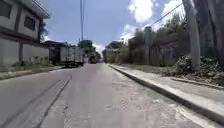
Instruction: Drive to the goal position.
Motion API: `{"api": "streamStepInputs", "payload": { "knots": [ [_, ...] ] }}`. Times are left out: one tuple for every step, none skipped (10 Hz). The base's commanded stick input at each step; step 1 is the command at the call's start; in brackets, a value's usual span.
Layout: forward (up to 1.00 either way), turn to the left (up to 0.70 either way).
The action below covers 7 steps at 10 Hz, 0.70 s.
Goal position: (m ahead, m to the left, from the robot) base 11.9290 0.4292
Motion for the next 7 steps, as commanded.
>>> {"api": "streamStepInputs", "payload": {
  "knots": [
    [1.00,0.00],
    [1.00,0.00],
    [1.00,0.00],
    [1.00,0.00],
    [1.00,0.00],
    [1.00,0.00],
    [1.00,0.00]
  ]
}}
